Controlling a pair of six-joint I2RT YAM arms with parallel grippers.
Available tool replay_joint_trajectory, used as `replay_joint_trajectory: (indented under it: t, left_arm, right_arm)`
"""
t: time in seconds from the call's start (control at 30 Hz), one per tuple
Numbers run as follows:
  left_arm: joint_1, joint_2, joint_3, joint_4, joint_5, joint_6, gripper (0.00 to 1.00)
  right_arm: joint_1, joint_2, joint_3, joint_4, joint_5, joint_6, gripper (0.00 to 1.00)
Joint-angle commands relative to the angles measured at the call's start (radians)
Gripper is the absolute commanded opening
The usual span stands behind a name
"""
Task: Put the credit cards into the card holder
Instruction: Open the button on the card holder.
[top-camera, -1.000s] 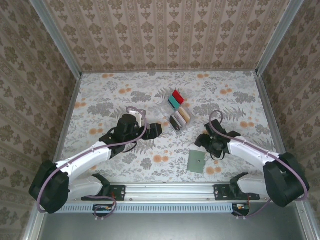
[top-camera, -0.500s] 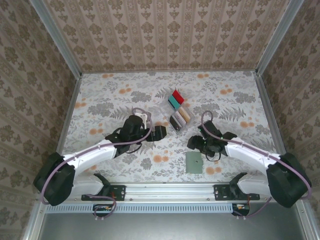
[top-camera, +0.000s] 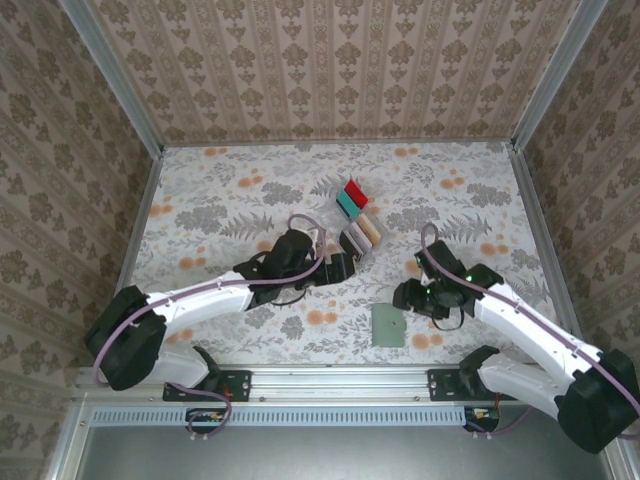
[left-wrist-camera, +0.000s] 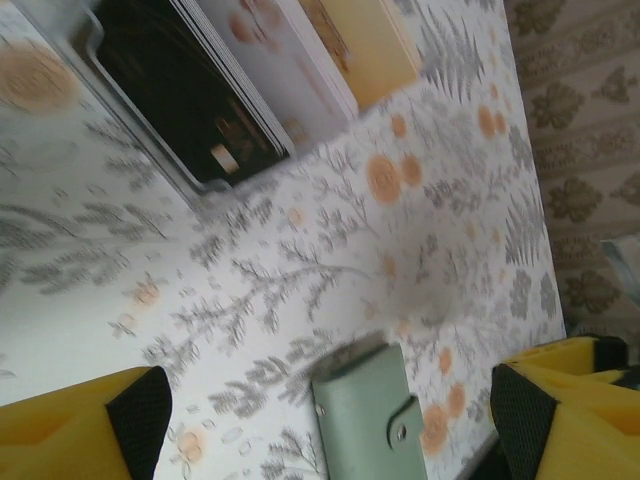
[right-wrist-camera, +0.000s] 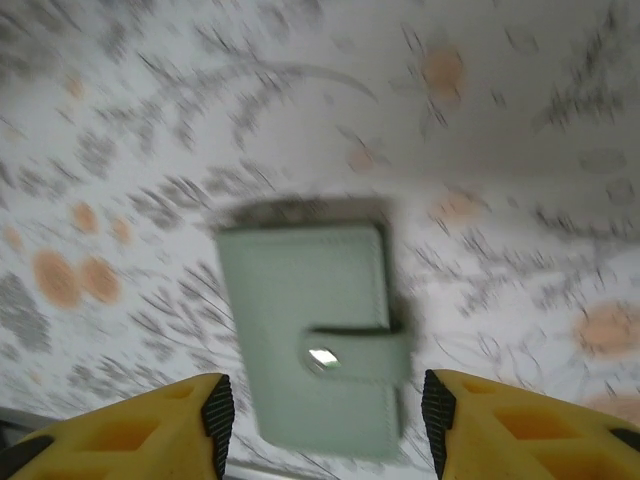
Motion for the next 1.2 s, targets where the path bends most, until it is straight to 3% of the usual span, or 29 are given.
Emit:
replay_joint_trajectory:
  t: [0.0,0.13,0.43,0.7,1.17]
  left_arm:
    - [-0.031,-0.013,-0.046,-0.023,-0.010,-0.038,0.84]
    - [-0.108,-0.038,-0.092,0.041,-0.070,-0.034,0.84]
    - [-0.135,0.097,-0.096,0.165,-0.037,-0.108,0.80]
    - [-0.168,0.250,-0.073,0.304,0.006,-0.206,0.69]
    - [-0.216,0.387,-0.047,0.387,-0.006,-0.286,0.59]
  right_arm:
    - [0.010,-0.050,-0.108,-0.039,0.001,0.020,0.56]
    - [0.031,-0.041,-0.196,0.145,-0.135,0.080,0.52]
    - [0.072,0.045,-0.212,0.306,-0.156,0.127,0.37]
    - [0.106,0.128,-0.238,0.477,-0.214,0.195,0.30]
    - [0.115,0.153,-0.231,0.447,-0.166,0.189,0.27]
